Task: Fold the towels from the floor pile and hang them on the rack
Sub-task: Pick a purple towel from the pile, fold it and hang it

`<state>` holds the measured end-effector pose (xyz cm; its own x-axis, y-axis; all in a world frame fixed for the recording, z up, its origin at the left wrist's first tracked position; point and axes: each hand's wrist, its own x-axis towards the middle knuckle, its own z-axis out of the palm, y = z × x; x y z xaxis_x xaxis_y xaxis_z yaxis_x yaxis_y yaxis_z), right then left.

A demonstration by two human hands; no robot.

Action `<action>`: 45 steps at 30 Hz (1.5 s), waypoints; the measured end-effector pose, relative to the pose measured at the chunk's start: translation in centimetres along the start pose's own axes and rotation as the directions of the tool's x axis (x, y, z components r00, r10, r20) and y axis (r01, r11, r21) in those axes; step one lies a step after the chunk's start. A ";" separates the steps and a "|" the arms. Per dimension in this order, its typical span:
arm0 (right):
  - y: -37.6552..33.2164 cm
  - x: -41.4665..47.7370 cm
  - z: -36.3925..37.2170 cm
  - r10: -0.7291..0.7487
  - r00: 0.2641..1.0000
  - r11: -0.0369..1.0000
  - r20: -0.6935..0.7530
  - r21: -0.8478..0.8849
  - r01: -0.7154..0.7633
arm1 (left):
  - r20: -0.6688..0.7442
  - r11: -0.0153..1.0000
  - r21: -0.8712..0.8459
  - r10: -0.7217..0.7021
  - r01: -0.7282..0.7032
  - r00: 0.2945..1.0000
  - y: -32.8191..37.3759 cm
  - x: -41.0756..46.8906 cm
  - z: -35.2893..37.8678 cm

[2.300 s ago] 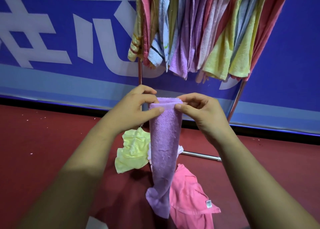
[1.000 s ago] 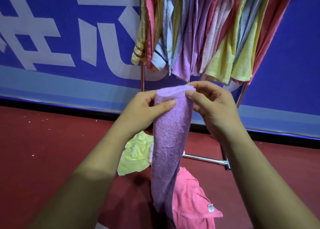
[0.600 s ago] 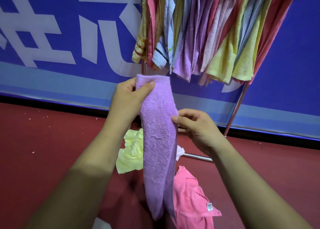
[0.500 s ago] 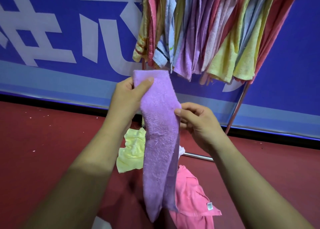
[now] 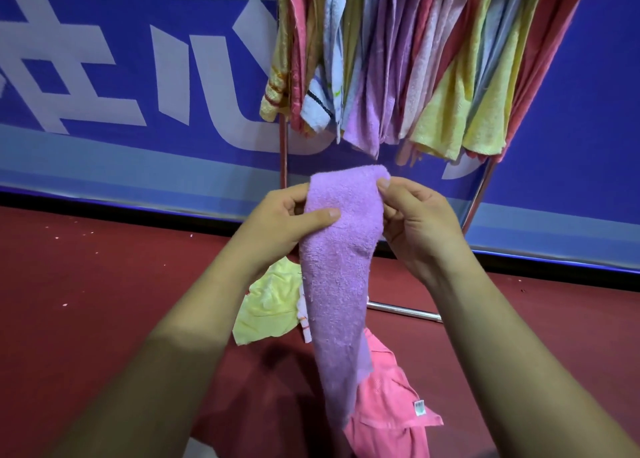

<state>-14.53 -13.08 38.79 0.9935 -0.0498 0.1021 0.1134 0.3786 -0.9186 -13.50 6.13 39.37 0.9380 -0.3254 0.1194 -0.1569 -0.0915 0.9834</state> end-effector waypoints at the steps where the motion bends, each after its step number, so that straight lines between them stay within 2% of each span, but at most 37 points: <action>1: 0.0 -0.2 0.1 0.031 0.999 1.000 0.013 0.005 -0.031 | -0.030 0.999 -0.036 0.003 -0.004 1.000 0.0 0.1 0.1; 3: 0.5 -0.4 0.0 0.113 0.992 0.993 0.056 0.015 -0.114 | -0.089 0.996 -0.093 0.010 -0.018 0.996 0.1 0.3 0.4; 7: 1.7 -0.9 -0.6 0.217 0.949 0.974 0.228 -0.120 -0.194 | -0.134 0.984 -0.171 0.025 -0.048 0.991 0.3 0.7 0.3; 10: 2.1 -1.0 -0.9 0.175 0.950 0.981 0.257 -0.126 -0.147 | -0.132 0.977 -0.209 0.009 -0.037 0.991 0.2 0.8 0.2; 14: 2.0 -0.7 -0.7 0.072 0.970 0.994 0.233 -0.102 -0.049 | -0.138 0.957 -0.288 -0.028 -0.013 0.990 0.4 0.8 0.0; 18: 2.2 -0.6 -0.2 0.046 0.982 0.993 0.185 -0.113 -0.025 | -0.156 0.933 -0.358 -0.048 -0.011 0.987 0.4 0.9 -0.1; 21: 1.8 -0.7 0.2 0.007 0.987 0.993 0.161 -0.115 0.012 | -0.029 0.899 -0.437 -0.032 0.017 0.999 0.0 0.7 0.0; 23: 1.5 -0.6 0.4 -0.017 0.991 0.993 0.134 -0.113 0.033 | 0.096 0.939 -0.332 -0.058 0.087 0.994 -0.4 0.5 0.0; 25: 1.2 -0.6 0.4 -0.014 0.995 0.993 0.103 -0.113 0.026 | 0.158 0.975 -0.162 -0.129 0.154 0.979 -1.1 0.3 0.1; 27: 1.0 -0.6 0.3 -0.004 0.998 0.990 0.063 -0.143 0.013 | 0.122 0.985 -0.064 -0.154 0.162 0.981 -1.7 0.3 0.3; 30: 0.8 -0.6 0.1 -0.003 1.000 0.990 0.009 -0.144 0.004 | 0.043 0.991 -0.041 -0.128 0.130 0.991 -2.1 0.6 0.4; 35: 0.5 -0.6 -0.1 -0.017 1.000 0.984 -0.010 -0.178 0.015 | 0.180 0.980 0.132 -0.169 0.147 0.969 -2.2 0.1 0.5; 40: 0.1 -0.5 -0.8 -0.110 0.994 0.931 -0.007 -0.351 0.101 | 0.017 0.994 -0.014 -0.109 0.109 0.994 -2.2 0.4 1.8; 43: -0.1 -0.3 -1.4 -0.166 0.986 0.877 0.006 -0.456 0.151 | -0.002 0.996 -0.018 -0.089 0.089 0.996 -2.2 0.6 2.0; 45: 0.2 -0.2 -1.7 -0.137 0.990 0.882 -0.014 -0.456 0.116 | 0.002 0.995 -0.043 -0.086 0.086 0.996 -2.3 0.7 2.1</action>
<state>-14.67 -14.57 37.97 0.9684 -0.1145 0.2217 0.2116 -0.0934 -0.9729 -13.16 4.11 36.88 0.9475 -0.3180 0.0339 -0.0620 -0.0788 0.9950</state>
